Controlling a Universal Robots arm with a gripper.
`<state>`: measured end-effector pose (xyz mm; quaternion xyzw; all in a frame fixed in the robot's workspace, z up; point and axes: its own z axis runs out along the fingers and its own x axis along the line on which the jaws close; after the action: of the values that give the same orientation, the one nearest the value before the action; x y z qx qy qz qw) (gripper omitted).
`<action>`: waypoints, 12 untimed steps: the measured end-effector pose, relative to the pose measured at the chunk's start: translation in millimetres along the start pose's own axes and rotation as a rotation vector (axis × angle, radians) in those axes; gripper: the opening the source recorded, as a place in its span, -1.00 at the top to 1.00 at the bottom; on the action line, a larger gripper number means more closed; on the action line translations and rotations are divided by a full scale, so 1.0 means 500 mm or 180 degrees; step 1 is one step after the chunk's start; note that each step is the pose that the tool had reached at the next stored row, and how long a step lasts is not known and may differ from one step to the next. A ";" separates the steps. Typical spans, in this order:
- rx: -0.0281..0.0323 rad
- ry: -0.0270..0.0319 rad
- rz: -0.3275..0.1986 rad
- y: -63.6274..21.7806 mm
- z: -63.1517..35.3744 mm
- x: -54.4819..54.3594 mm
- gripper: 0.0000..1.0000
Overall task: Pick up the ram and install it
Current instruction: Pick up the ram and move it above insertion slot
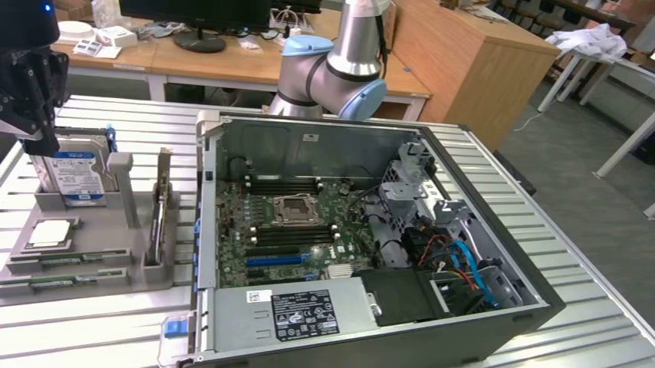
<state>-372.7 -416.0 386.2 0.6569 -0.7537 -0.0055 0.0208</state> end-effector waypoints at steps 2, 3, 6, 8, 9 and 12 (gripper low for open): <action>0.0001 0.0001 -0.0016 0.000 0.000 0.000 0.79; 0.0001 0.0001 -0.0032 0.000 0.000 0.000 0.79; 0.0002 0.0003 -0.0081 0.000 0.000 0.000 0.79; 0.0003 0.0004 -0.0106 0.000 0.000 0.000 0.79; 0.0003 0.0004 -0.0110 0.000 0.000 0.000 0.79; 0.0007 0.0004 -0.0114 0.000 0.000 0.000 0.79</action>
<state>-372.8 -415.9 386.1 0.6703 -0.7418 -0.0047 0.0204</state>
